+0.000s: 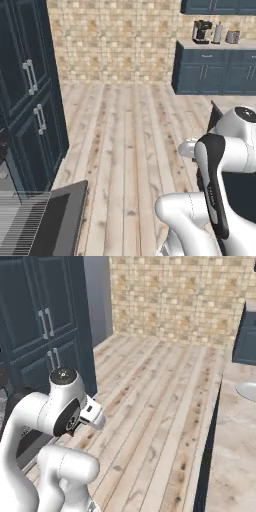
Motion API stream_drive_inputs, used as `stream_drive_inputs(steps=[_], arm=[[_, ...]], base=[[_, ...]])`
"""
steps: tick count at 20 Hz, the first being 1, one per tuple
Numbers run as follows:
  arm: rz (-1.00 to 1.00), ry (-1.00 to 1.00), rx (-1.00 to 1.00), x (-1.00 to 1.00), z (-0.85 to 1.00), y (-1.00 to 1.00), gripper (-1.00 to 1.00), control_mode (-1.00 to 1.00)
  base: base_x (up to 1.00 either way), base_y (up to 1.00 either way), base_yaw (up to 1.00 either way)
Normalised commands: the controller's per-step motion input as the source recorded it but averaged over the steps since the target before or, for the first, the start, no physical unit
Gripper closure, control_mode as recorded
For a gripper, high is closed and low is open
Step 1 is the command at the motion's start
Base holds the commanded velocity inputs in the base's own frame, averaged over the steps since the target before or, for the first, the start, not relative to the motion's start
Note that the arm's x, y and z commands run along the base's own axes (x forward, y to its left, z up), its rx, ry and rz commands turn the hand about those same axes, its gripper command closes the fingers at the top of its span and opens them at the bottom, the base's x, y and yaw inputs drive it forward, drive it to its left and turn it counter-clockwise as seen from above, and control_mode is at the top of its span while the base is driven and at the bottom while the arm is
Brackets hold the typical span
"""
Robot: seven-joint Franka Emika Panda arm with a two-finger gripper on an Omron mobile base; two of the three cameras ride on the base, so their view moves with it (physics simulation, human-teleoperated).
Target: Take the fish from the oven and place it on the plate on the counter.
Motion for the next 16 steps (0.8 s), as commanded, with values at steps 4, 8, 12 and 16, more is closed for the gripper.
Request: stream_drive_inputs(steps=[4,8,12,16], arm=[[0.00,0.00,0.00,0.00,0.00,0.00,1.00,1.00],[0.00,0.00,0.00,0.00,0.00,0.00,1.00,1.00],[0.00,0.00,0.00,0.00,0.00,0.00,1.00,1.00],[0.00,0.00,0.00,0.00,0.00,0.00,1.00,1.00]], base=[[0.00,0.00,-0.90],[0.09,0.00,-0.81],[0.79,0.28,-0.55],[1.00,0.63,-0.30]])
